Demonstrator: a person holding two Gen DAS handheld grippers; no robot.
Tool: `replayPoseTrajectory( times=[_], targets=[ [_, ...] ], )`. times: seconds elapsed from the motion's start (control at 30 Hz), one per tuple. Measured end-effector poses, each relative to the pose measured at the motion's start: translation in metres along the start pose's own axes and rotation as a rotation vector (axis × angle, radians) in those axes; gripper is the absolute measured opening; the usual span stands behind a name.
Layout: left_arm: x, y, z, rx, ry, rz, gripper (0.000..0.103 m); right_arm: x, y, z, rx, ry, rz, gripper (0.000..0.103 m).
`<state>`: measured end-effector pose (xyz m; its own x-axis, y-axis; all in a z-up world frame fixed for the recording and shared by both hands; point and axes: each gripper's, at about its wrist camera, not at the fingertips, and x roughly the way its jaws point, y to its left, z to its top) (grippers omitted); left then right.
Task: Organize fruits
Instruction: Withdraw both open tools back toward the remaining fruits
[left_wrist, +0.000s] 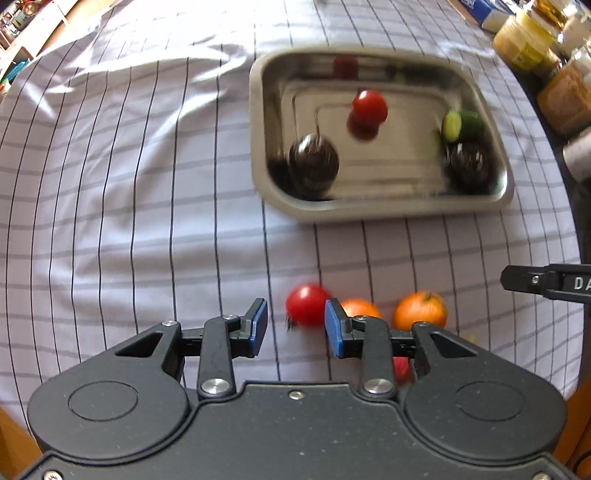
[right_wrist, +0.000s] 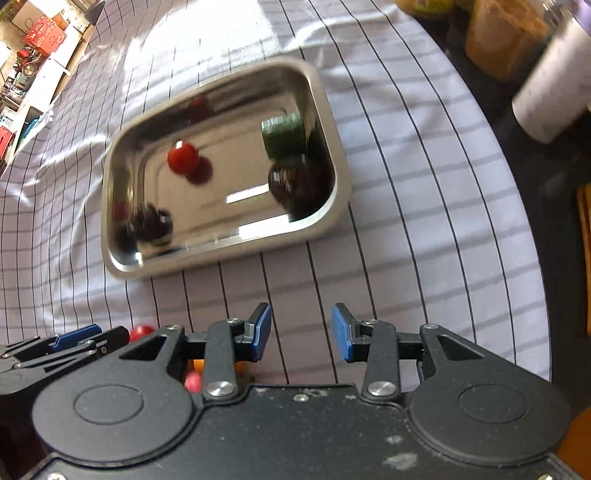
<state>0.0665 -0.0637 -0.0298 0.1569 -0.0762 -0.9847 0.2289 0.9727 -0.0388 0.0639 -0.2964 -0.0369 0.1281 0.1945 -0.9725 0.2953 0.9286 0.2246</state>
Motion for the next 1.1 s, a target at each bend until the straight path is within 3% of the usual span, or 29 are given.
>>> replayPoseTrajectory(
  times=[0.33, 0.67, 0.87, 1.1],
  targets=[
    [0.001, 0.011, -0.051, 0.024, 0.008, 0.003, 0.043, -0.004, -0.008, -0.062, 0.056, 0.007, 0.007, 0.039],
    [0.005, 0.02, -0.078, 0.028, 0.017, 0.006, 0.043, -0.001, -0.007, -0.105, 0.053, 0.015, -0.002, 0.039],
    [0.007, 0.023, -0.084, 0.039, 0.027, 0.004, 0.043, 0.004, 0.002, -0.116, 0.001, 0.027, 0.003, 0.039],
    [0.004, 0.031, -0.084, 0.029, 0.015, 0.009, 0.043, 0.012, 0.018, -0.107, -0.058, 0.006, -0.029, 0.039]
  ],
)
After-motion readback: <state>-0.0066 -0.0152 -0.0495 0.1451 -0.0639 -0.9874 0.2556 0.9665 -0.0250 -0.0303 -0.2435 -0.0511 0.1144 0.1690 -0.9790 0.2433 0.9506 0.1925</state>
